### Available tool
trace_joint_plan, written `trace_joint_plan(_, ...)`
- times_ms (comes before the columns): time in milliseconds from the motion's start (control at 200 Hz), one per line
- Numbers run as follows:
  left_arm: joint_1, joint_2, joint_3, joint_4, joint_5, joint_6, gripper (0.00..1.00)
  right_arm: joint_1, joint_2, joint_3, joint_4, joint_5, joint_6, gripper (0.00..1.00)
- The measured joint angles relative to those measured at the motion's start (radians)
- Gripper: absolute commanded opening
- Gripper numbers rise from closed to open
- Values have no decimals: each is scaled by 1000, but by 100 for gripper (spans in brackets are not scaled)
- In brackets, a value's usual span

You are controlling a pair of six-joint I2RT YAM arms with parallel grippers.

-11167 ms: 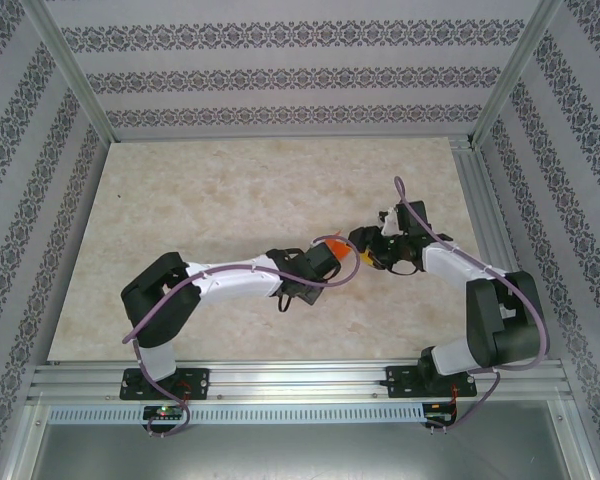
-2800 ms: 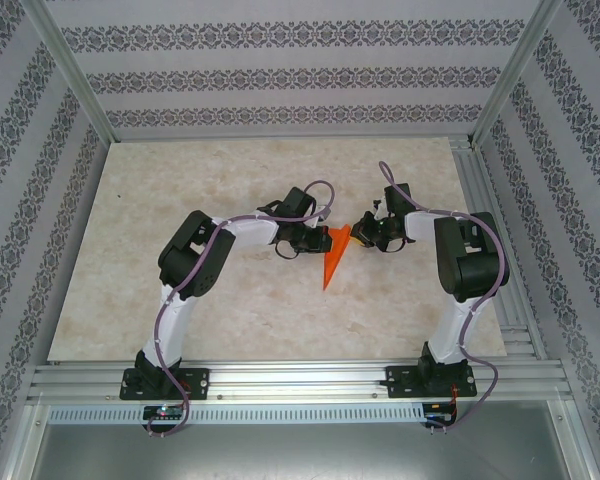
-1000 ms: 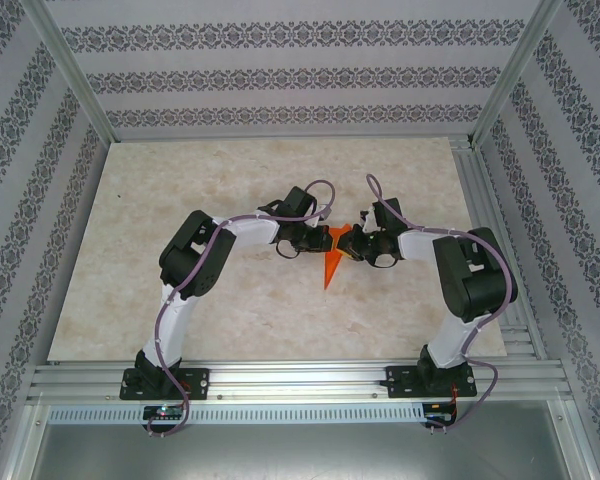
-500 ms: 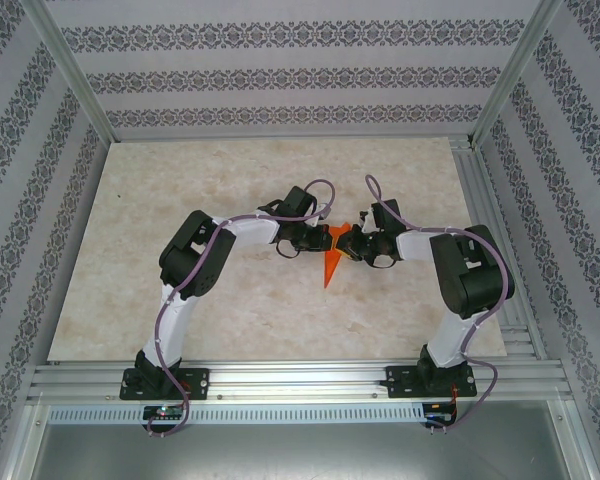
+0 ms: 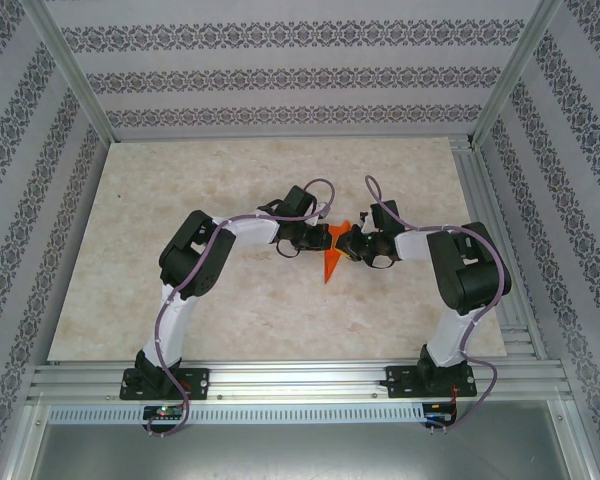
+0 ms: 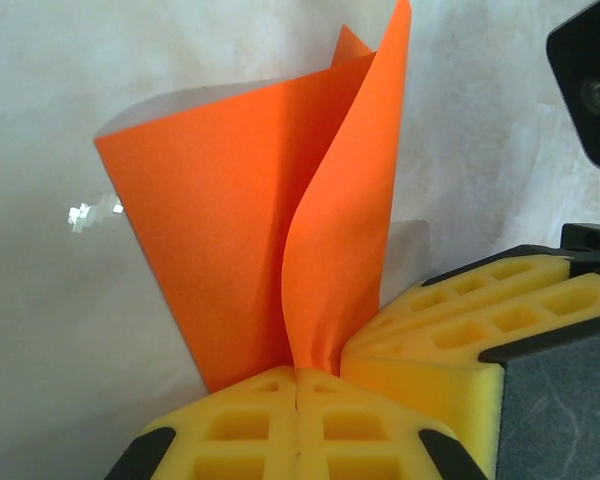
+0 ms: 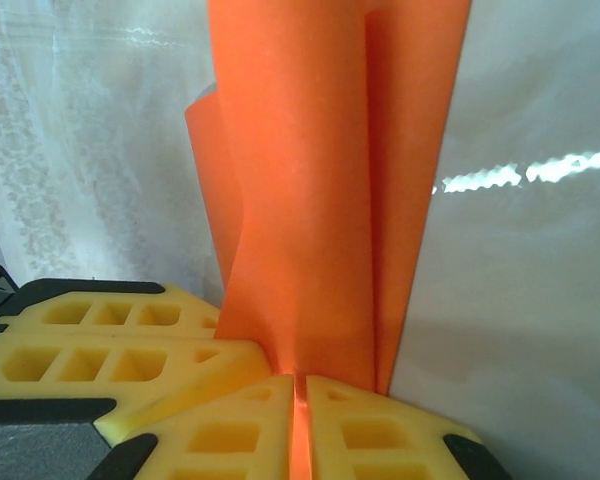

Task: Fold a paper plane with a square sheet of paper (fold left side to right side)
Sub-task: Fold the wing for the fifth time at the center of the table.

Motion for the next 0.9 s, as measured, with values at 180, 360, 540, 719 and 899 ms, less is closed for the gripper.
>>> trace_joint_plan(180,3,-10,-21,21,0,0,15,0,5,14,-24,6,2,13)
trace_joint_plan(360,18,-77,-102,24,-23,-3,27,9,10,42,-77,26,-14,12)
trace_joint_plan(540,59,-177,-200,0,-60,-4,28,13,10,53,-99,41,-24,13)
trace_joint_plan(719,61,-320,-317,21,-47,-28,29,20,10,58,-109,51,-24,13)
trace_joint_plan(899,-25,-410,-368,69,-14,-86,29,20,10,59,-110,52,-24,12)
